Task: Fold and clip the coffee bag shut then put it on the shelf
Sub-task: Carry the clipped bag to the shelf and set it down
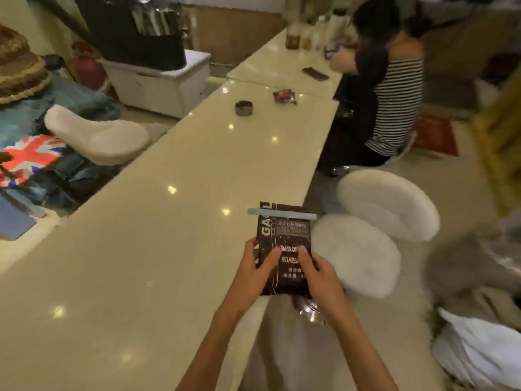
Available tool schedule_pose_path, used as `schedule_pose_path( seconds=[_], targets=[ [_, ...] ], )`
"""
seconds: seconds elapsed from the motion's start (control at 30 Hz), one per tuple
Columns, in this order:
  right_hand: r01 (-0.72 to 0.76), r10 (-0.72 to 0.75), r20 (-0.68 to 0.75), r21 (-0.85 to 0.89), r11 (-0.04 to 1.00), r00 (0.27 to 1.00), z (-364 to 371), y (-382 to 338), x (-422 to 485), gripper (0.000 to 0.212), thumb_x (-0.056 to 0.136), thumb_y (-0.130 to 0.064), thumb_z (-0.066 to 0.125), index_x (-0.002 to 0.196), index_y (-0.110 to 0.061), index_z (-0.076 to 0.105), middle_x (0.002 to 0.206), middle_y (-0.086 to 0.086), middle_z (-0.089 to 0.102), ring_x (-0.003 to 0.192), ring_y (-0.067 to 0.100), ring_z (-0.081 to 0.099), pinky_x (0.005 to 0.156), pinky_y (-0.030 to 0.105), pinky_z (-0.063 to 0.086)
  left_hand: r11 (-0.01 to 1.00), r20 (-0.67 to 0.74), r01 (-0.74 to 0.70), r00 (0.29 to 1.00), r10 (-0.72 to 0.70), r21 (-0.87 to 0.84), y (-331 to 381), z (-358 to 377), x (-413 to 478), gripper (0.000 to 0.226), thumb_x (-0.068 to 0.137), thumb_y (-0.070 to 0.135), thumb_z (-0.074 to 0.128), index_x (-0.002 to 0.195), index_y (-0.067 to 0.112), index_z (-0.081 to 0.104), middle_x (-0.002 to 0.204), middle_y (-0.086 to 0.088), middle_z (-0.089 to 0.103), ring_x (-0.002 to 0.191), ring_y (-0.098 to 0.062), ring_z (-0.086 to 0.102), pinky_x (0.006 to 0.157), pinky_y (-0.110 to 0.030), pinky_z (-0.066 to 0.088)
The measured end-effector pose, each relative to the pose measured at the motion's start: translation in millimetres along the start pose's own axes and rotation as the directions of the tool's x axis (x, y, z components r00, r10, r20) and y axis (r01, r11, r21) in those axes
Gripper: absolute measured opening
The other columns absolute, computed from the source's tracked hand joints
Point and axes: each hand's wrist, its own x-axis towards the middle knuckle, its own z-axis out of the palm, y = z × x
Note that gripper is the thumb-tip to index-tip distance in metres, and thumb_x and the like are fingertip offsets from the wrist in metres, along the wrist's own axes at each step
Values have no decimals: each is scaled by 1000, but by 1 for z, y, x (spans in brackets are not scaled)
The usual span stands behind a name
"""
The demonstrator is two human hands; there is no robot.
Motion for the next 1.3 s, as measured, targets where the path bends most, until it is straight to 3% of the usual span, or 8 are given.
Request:
schedule_pose_path(
  seconds=[0.13, 0.23, 0.57, 0.63, 0.8, 0.97, 1.17, 1.3],
  targets=[
    [13, -18, -334, -15, 1000, 942, -127, 7, -31, 35, 98, -47, 49, 99, -24, 75, 92, -3, 80, 88, 13, 75, 78, 34, 59, 997, 249, -53, 968, 37, 56, -3, 132, 14, 34, 92, 37, 63, 123, 37, 51, 117, 9, 69, 106, -10, 69, 87, -33, 57],
    [5, 4, -540, 15, 1000, 842, -228, 22, -76, 40, 95, -54, 47, 86, -28, 76, 84, -11, 80, 77, 4, 75, 61, 14, 54, 999, 461, -15, 887, -8, 46, -14, 245, 6, 23, 95, 30, 60, 116, 37, 53, 109, 10, 73, 100, -9, 71, 77, -25, 58],
    [60, 193, -848, 255, 965, 494, -459, 84, -263, 41, 101, -55, 34, 114, -39, 68, 112, -9, 76, 101, 4, 71, 85, 23, 54, 982, 887, 12, 427, -174, 187, -93, 556, -81, 20, 97, 14, 55, 111, 27, 56, 99, 12, 76, 88, 1, 71, 67, -12, 55],
    [79, 247, -884, 301, 950, 397, -480, 95, -292, 42, 97, -62, 35, 119, -41, 63, 113, -11, 74, 102, 5, 70, 87, 32, 56, 977, 928, -32, 322, -188, 210, -107, 599, -94, 20, 98, 10, 53, 110, 25, 57, 95, 14, 76, 85, 4, 71, 66, -10, 54],
    [125, 315, -949, 316, 941, 25, -523, 124, -360, 35, 100, -49, 43, 134, -39, 47, 108, -21, 64, 77, -21, 64, 58, 2, 48, 953, 954, -42, 42, -298, 300, -148, 691, -127, 18, 99, 6, 49, 110, 19, 57, 96, 4, 74, 80, -6, 73, 63, -18, 57],
    [217, 348, -892, 294, 931, -287, -543, 143, -427, 27, 100, -35, 52, 121, -27, 66, 112, -4, 73, 95, 2, 70, 74, 16, 53, 914, 877, -118, -260, -405, 387, -174, 740, -180, 29, 87, 37, 59, 116, 31, 55, 107, 6, 75, 95, -12, 73, 70, -21, 58],
    [194, 333, -850, 276, 941, -409, -557, 172, -494, 27, 95, -28, 63, 122, -29, 65, 109, -9, 73, 96, 5, 71, 72, 18, 56, 905, 794, -250, -436, -423, 345, -198, 778, -248, 25, 95, 23, 54, 120, 23, 53, 117, -2, 72, 106, -17, 69, 80, -27, 57],
    [20, 306, -901, 315, 949, -307, -590, 189, -541, 41, 90, -32, 70, 129, -29, 60, 120, -9, 64, 108, 9, 63, 89, 29, 54, 906, 806, -354, -452, -383, 232, -214, 799, -287, 23, 100, 23, 49, 122, 30, 50, 121, 4, 68, 108, -11, 67, 81, -24, 56]
  ],
)
